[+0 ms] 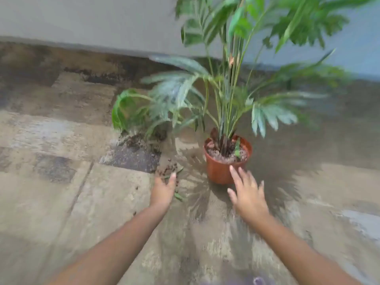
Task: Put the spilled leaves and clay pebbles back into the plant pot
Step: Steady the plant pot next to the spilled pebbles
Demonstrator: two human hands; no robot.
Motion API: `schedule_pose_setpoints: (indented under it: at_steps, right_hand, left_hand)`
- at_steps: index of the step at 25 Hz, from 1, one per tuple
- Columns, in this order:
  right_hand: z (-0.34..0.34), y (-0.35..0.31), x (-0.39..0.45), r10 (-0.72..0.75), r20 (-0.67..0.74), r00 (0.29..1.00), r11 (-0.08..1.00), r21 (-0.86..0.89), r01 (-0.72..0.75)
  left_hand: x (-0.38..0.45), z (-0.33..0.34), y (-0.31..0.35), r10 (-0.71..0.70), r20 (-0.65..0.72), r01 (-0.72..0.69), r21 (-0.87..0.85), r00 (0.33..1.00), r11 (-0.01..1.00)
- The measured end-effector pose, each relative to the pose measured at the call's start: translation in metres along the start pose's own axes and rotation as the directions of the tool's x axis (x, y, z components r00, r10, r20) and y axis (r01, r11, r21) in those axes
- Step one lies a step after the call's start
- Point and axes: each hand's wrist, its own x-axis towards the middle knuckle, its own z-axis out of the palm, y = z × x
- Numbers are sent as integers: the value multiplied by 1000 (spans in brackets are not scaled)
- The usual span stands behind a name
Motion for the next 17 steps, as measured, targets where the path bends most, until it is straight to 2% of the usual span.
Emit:
schedule_pose_setpoints:
  at_steps: [1, 2, 4, 5, 6, 7, 8, 9, 10, 11, 13, 15, 17]
  right_hand:
    - [21, 10, 15, -31, -12, 999, 999, -42, 30]
    - [35, 16, 29, -8, -38, 999, 1000, 21, 8]
    - [50, 25, 61, 160, -64, 985, 950, 281, -136]
    - [58, 29, 75, 269, -56, 962, 869, 445, -217]
    - [66, 34, 86, 376, 25, 926, 748, 582, -319]
    - [69, 37, 99, 440, 151, 885, 568, 717, -404]
    - [67, 37, 111, 426, 306, 851, 368, 801, -472]
    - [63, 37, 120, 348, 450, 823, 179, 830, -529]
    - [58, 38, 127, 258, 536, 804, 59, 822, -567]
    - [57, 40, 133, 204, 572, 795, -2, 812, -584]
    - [57, 47, 138, 164, 590, 790, -18, 803, -596]
    - [55, 57, 143, 143, 600, 787, 10, 795, -607]
    - [55, 59, 145, 133, 614, 778, 23, 783, -622]
  left_hand:
    - [22, 13, -9, -90, 62, 95, -86, 994, 992]
    - [39, 24, -17, -172, 165, 203, -200, 971, 959]
    - [74, 46, -20, -207, 345, 327, -339, 916, 882]
    - [89, 58, -23, -172, 410, 323, -334, 896, 885]
    - [103, 74, -28, -148, 448, 327, -356, 882, 875]
    - [118, 87, -27, -133, 473, 325, -350, 871, 879]
    - [132, 100, -24, -117, 507, 332, -359, 854, 872]
    - [139, 111, -17, -104, 530, 338, -366, 842, 867]
    - [146, 122, -12, -86, 551, 349, -392, 830, 851]
    - [151, 134, -9, -61, 558, 354, -436, 828, 827]
    - [155, 152, -8, -6, 554, 353, -522, 832, 776]
    - [156, 165, -6, 24, 557, 330, -526, 830, 784]
    - [155, 172, -4, -3, 544, 332, -507, 839, 795]
